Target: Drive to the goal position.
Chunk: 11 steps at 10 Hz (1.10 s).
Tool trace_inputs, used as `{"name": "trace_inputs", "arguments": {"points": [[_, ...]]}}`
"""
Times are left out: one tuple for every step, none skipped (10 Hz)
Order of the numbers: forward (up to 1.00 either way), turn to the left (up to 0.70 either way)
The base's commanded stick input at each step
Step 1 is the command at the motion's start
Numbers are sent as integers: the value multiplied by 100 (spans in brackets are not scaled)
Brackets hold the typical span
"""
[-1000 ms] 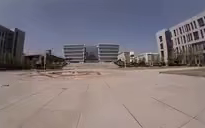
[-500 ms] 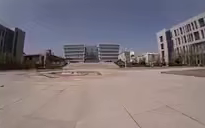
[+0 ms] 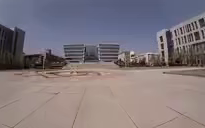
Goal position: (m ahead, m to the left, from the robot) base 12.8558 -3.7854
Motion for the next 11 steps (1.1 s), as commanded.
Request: {"name": "trace_inputs", "arguments": {"points": [[61,0],[60,0],[60,0],[60,0],[60,0],[60,0],[60,0],[60,0],[60,0],[59,0],[59,0]]}}
